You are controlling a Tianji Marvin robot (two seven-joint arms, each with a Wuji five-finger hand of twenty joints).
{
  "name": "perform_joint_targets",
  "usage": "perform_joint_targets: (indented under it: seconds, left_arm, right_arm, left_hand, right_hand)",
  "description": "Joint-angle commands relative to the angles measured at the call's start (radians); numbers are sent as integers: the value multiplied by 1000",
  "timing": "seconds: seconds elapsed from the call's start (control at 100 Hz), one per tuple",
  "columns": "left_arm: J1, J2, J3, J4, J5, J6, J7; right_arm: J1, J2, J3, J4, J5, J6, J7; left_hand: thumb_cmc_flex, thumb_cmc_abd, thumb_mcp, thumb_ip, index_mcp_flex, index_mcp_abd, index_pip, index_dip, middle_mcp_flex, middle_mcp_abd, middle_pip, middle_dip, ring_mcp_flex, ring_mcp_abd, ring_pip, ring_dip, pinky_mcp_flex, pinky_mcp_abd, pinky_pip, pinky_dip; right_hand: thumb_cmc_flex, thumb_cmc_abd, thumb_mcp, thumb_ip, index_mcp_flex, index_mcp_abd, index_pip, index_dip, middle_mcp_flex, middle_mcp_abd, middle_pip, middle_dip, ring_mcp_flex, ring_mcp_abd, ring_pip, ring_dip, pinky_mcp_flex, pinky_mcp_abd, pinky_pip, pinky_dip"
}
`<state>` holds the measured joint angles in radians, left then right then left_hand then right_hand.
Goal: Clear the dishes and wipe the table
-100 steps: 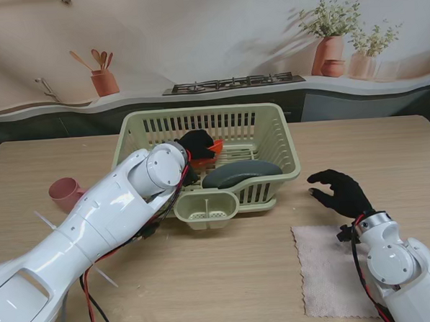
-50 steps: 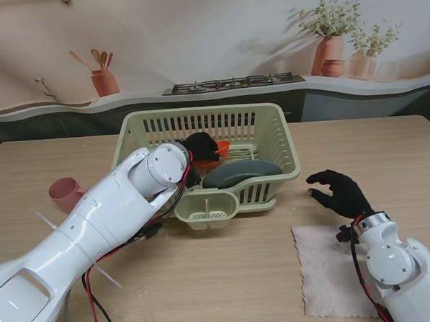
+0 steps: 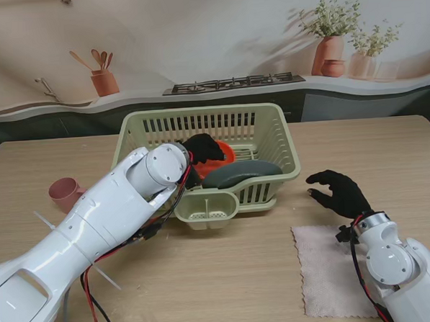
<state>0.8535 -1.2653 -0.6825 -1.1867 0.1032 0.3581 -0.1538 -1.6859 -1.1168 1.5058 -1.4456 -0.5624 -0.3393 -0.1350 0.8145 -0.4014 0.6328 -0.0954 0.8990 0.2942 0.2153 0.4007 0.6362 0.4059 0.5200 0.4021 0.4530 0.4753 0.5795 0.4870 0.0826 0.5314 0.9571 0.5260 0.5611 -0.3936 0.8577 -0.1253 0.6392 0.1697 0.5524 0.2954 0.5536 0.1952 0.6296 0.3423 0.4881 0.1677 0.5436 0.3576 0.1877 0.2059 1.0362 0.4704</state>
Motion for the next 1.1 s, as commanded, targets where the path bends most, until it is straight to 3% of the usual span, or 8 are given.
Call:
perform_joint_targets:
  seconds: [0.0,0.22,0.37,0.61,0.75,0.89,1.09]
  left_arm:
    - [2,1,-6,-6,1,-8,-3]
    - [24,22,-38,-44,35,-60,3]
    - [44,46,-72,-92,66,-97,-11]
    - [85,85,-134,-176,112,-136,-51]
    - [116,107,-176,-214,157,-173,-68]
    - [151,128,-228,-254,194,-211,-87]
    - [206,159,-311,-313,263,-278,-127]
  right_arm:
    - [-7,-2,-1,-6,-2,-1,13]
    - [-8,-1,-1,-7,-3,-1,15]
    - [-9,-1,-1,-7,-3,0,16]
    - [-7,0,-3,-6,-5,-4,18]
    - [-6,1,-3,-5,-7,-7,19]
    - [-5,1,-4,-4,-8,-10,22]
    - [-5,2,-8,-5,-7,-9,27]
  left_hand:
    - [-26,-9,32,12,-13,-28,-13,-1,-23,-39,1,-17,-20,-23,-5,0,-18,-14,-13,-22]
    - [-33,-15,45,10,-14,-33,-10,-1,-24,-42,8,-13,-21,-19,1,10,-25,-27,-11,-23]
    - [-34,-16,50,10,-21,-23,-1,15,-37,-29,55,12,-27,18,62,69,-22,-23,47,4]
    - [36,-28,4,-20,-23,-30,26,79,-23,-20,94,31,-4,36,109,118,8,-8,129,53]
    - [126,-42,-64,-23,-36,-50,97,152,-6,-24,130,50,18,43,153,151,26,-1,166,83]
    - [211,-59,-107,-8,-66,-60,192,172,14,-21,147,57,42,49,175,168,59,10,204,114]
    - [249,-78,-99,-3,-186,-70,474,45,17,-25,148,58,52,42,177,171,75,20,202,129]
  right_hand:
    - [-22,-19,8,35,5,0,-5,10,14,-7,-17,-14,6,-9,-24,0,-11,12,0,18]
    - [-22,-20,9,35,5,0,-5,10,15,-6,-17,-14,7,-8,-24,0,-12,12,-1,18]
    - [-22,-22,10,35,5,-1,-4,10,14,-6,-17,-14,6,-9,-24,1,-11,12,-1,19]
    - [-19,-36,19,35,5,0,-2,11,17,-6,-15,-13,10,-8,-23,1,-7,15,1,20]
    - [-18,-40,24,34,5,0,-1,12,17,-6,-15,-13,11,-8,-22,1,-6,15,2,19]
    - [-18,-43,27,33,6,0,1,12,17,-6,-15,-13,11,-7,-22,1,-5,15,4,19]
    - [-19,-43,27,33,4,1,1,12,17,-6,-15,-13,10,-6,-22,1,-4,14,5,18]
